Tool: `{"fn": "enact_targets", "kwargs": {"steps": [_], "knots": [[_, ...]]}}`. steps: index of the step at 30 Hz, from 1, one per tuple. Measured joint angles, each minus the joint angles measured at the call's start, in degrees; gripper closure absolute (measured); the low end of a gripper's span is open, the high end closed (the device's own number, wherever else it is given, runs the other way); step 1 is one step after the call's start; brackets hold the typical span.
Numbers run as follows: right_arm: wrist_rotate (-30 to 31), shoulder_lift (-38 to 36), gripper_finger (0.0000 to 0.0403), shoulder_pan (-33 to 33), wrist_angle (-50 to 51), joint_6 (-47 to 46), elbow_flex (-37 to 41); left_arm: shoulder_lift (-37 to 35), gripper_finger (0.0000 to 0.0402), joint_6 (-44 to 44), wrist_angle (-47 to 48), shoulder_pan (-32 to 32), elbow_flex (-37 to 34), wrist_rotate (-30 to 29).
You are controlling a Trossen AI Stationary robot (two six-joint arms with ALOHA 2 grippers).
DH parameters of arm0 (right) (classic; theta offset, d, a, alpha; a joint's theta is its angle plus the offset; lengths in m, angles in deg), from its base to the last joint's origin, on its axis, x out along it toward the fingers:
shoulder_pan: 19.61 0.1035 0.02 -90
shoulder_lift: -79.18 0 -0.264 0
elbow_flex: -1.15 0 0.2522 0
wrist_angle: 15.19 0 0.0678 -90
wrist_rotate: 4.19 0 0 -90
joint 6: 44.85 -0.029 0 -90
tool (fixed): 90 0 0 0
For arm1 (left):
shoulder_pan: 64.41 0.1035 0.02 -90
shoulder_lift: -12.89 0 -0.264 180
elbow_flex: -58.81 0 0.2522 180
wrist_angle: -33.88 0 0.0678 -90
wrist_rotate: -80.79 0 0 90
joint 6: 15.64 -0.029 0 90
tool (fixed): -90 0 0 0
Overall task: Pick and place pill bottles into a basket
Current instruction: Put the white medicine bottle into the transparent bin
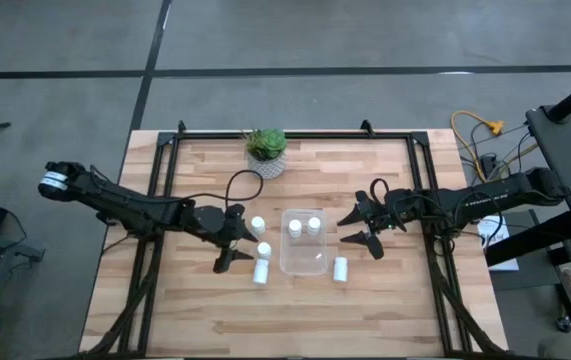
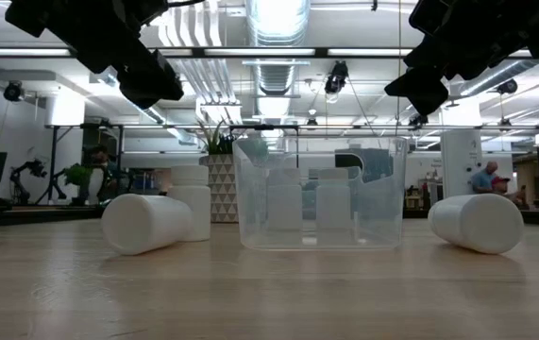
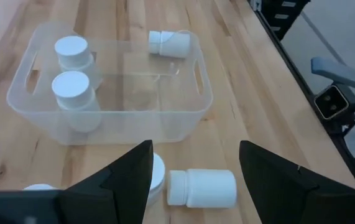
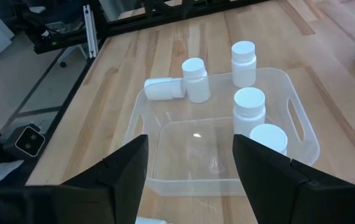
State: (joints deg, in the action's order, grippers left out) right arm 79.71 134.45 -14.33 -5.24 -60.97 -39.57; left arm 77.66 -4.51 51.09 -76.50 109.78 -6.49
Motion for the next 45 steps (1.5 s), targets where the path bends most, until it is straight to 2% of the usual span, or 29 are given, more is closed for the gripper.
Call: {"fn": "enact_targets", "kwargs": {"steps": [18,45], "knots": [[-0.2,0.0,0.0179,0.2,0.3,0.0,0.0,0.3,0.0181,0.0,-0.2,-0.1,-0.3,-0.1],[0.2,0.0,0.0179,6.2,0.4,-3.4,0.1,0.3,0.0181,-1.5,-2.1,0.0,-1.0,-0.2]]}}
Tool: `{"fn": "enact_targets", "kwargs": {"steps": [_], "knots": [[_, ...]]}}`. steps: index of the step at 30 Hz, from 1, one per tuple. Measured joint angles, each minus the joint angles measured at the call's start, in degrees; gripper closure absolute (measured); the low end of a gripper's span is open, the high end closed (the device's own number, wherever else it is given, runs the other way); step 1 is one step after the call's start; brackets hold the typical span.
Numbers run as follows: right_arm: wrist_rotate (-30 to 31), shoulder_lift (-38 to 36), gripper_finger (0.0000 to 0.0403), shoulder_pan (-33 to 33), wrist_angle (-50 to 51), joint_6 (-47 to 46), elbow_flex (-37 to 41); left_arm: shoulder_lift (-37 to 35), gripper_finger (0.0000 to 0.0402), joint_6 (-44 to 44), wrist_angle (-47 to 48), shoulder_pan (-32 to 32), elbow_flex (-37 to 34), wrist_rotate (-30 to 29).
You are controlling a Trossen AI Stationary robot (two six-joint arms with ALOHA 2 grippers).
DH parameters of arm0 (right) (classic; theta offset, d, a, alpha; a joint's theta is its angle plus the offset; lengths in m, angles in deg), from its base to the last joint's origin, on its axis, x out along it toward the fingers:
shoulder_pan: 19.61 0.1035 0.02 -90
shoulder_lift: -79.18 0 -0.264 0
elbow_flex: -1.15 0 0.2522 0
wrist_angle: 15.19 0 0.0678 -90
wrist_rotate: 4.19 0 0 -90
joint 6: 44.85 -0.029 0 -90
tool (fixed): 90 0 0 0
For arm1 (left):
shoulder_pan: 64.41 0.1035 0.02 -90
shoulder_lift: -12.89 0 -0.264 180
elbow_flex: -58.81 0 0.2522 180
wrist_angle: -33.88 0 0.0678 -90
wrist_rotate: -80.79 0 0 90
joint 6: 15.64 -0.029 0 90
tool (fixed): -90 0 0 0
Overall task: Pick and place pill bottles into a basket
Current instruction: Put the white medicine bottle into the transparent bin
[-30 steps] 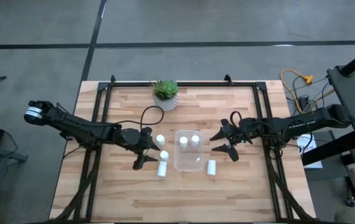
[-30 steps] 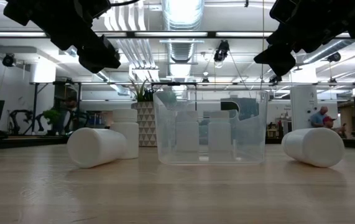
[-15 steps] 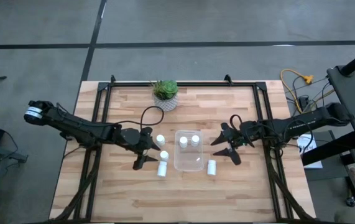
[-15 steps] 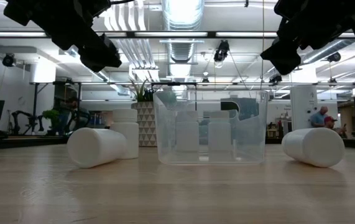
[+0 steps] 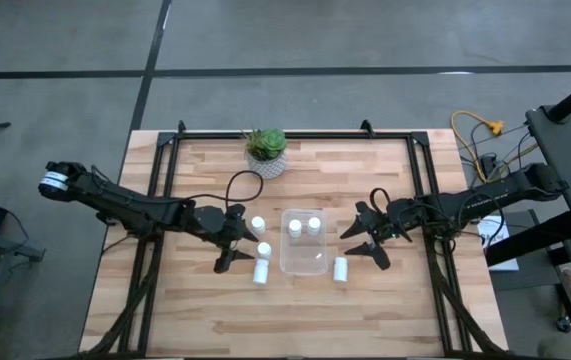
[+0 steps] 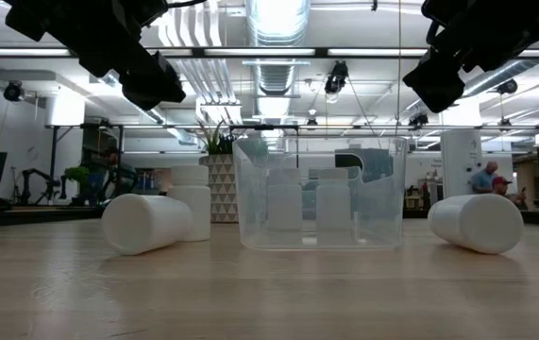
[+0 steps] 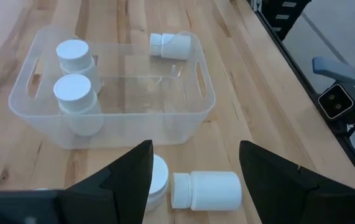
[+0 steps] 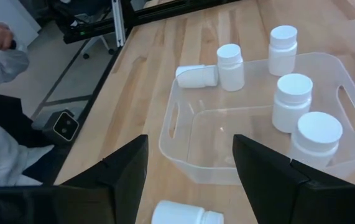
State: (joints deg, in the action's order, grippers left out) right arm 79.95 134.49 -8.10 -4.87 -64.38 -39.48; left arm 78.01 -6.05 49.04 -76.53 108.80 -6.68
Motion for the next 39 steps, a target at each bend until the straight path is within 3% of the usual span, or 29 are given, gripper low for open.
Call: {"fn": "enact_targets", "kwargs": {"steps": [13,18,26,33,39], "knots": [[0.1,0.0,0.0179,0.4,0.2,-8.2,2.6,0.0,0.0181,0.0,0.0,0.0,0.0,0.0],[3.4,0.0,0.0179,3.2,0.2,-10.1,2.7,0.0,0.0181,0.0,0.0,0.0,0.0,0.0],[7.6,0.0,0.0179,8.4,2.5,-2.0,-2.0,0.0,0.0181,0.0,0.0,0.0,0.0,0.0],[7.6,1.5,0.0179,9.0,13.2,2.8,-8.9,0.0,0.0181,-1.2,0.0,0.0,0.0,0.0],[7.6,9.4,0.0179,9.0,25.6,8.7,-17.7,0.0,0.0181,-2.8,0.0,0.0,0.0,-2.0]]}}
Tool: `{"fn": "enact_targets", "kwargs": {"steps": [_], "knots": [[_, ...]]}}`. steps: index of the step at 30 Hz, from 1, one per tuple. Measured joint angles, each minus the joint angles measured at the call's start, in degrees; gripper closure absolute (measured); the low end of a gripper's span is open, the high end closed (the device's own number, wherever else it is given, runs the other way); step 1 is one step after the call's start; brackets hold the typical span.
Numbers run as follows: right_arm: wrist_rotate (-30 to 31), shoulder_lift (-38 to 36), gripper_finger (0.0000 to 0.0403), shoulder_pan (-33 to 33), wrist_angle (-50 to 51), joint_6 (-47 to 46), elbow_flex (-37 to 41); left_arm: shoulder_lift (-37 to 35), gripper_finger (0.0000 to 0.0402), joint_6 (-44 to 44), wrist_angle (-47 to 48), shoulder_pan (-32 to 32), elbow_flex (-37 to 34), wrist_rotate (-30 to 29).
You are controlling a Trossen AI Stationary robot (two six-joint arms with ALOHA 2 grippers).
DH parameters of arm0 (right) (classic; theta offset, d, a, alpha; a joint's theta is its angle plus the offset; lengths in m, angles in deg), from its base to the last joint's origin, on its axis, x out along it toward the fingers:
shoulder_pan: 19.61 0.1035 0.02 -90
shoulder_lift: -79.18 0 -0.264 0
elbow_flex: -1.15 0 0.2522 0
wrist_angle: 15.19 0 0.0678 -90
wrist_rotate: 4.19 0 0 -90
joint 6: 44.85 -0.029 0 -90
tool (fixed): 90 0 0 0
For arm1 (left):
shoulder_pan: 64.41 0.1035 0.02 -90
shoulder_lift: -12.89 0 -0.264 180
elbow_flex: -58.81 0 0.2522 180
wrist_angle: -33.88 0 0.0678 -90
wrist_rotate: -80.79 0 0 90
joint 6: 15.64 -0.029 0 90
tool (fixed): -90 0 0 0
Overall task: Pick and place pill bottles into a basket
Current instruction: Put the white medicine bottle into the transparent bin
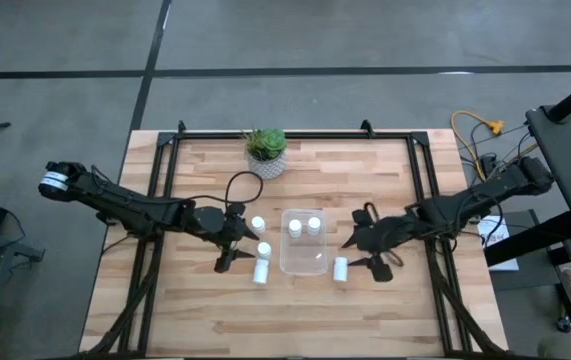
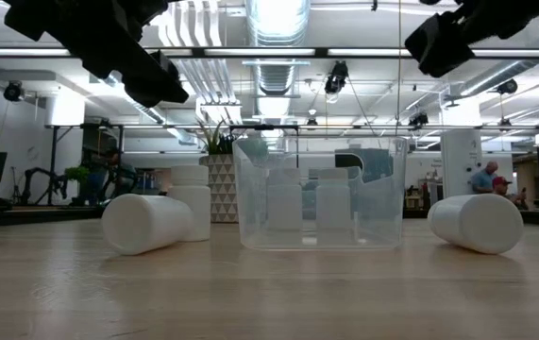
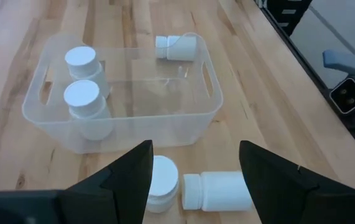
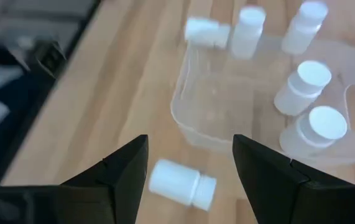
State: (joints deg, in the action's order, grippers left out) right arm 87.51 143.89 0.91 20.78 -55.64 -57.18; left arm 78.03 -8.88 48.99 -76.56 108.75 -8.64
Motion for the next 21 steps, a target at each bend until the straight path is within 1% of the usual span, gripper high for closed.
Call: {"fn": "enact_targets", "kwargs": {"steps": [7,11,14,17,19,21], "knots": [[0.0,12.6,0.0179,0.0,18.6,5.6,-12.0,0.0,0.0181,0.0,-0.1,0.0,0.1,-0.3],[0.0,19.9,0.0179,0.0,27.4,8.8,-19.1,0.0,0.0181,0.0,-0.1,0.0,0.1,-0.5],[0.0,25.0,0.0179,0.0,33.3,9.5,-24.3,0.0,0.0181,0.0,-0.1,0.0,0.1,-0.5],[2.0,29.3,0.0179,0.2,37.4,9.6,-28.4,0.1,0.0181,0.0,0.1,0.0,0.1,-0.5],[3.6,31.5,0.0179,0.3,38.5,10.1,-30.5,0.1,0.0181,-0.1,0.0,0.0,0.1,-0.5],[3.9,33.1,0.0179,0.3,38.7,10.8,-31.9,0.1,0.0181,-0.1,0.0,0.0,0.1,-0.5]]}}
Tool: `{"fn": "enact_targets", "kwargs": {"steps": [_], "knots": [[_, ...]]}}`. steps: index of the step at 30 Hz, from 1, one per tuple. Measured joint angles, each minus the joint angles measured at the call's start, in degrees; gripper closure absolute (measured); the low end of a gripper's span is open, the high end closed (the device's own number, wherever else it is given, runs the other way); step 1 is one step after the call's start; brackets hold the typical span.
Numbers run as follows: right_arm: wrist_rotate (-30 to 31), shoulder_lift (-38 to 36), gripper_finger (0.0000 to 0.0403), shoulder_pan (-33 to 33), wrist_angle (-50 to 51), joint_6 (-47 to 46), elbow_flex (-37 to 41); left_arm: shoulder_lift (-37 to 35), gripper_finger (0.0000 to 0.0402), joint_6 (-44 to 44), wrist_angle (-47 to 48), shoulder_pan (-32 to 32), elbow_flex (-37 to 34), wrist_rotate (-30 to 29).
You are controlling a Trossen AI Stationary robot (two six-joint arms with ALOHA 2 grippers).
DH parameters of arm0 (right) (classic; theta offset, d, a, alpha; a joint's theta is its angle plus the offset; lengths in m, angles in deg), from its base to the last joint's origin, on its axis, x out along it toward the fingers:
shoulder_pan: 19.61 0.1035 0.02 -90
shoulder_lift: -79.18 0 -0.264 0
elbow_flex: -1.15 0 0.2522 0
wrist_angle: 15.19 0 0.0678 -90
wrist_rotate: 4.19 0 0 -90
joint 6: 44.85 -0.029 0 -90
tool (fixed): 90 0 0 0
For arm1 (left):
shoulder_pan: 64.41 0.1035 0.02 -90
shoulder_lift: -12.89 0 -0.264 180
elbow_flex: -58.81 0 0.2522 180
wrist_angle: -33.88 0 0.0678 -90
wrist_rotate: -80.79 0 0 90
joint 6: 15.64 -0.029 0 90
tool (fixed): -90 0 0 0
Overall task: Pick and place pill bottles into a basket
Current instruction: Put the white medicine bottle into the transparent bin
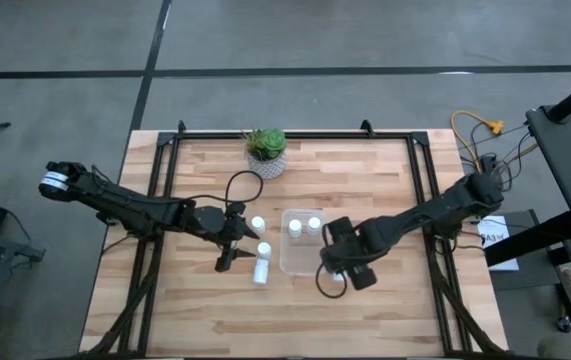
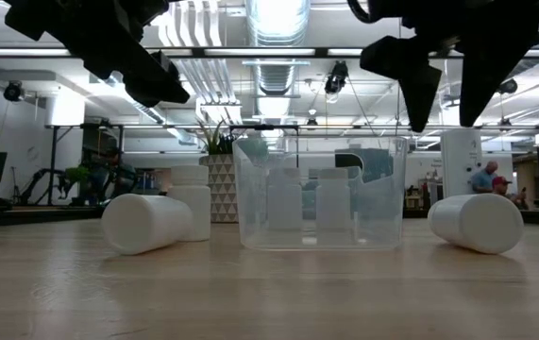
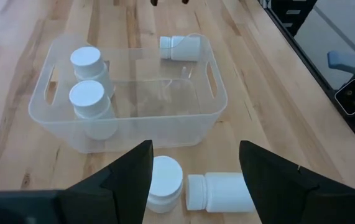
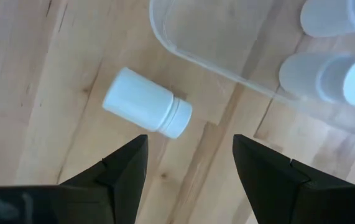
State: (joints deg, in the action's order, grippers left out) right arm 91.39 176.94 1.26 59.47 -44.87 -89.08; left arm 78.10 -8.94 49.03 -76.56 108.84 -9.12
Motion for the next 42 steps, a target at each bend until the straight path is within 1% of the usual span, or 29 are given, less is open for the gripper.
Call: {"fn": "enact_targets", "kwargs": {"steps": [4,10,17,23,28,35,42], "knots": [[0.0,1.4,0.0179,0.0,0.0,1.1,-1.1,0.0,0.0181,0.0,0.0,0.0,0.0,0.0],[0.0,1.1,0.0179,0.3,-2.2,1.8,-0.6,0.0,0.0181,-1.1,0.1,0.0,0.0,0.0],[0.0,1.0,0.0179,1.5,-6.5,7.3,0.1,0.0,0.0181,-1.6,0.1,0.0,0.0,0.1],[0.5,0.9,0.0179,1.4,-6.5,5.8,0.4,-0.1,0.0181,-1.7,0.1,0.0,0.0,0.2],[0.5,0.9,0.0179,1.4,-7.0,8.0,0.0,-0.1,0.0181,-4.0,0.3,0.0,0.0,0.2],[0.5,0.9,0.0179,1.4,-11.2,6.5,0.0,-0.1,0.0181,-5.2,0.6,0.0,0.0,0.1],[0.0,0.9,0.0179,1.6,-11.7,15.0,0.8,-0.1,0.0181,-6.6,0.7,0.0,0.0,0.1]]}}
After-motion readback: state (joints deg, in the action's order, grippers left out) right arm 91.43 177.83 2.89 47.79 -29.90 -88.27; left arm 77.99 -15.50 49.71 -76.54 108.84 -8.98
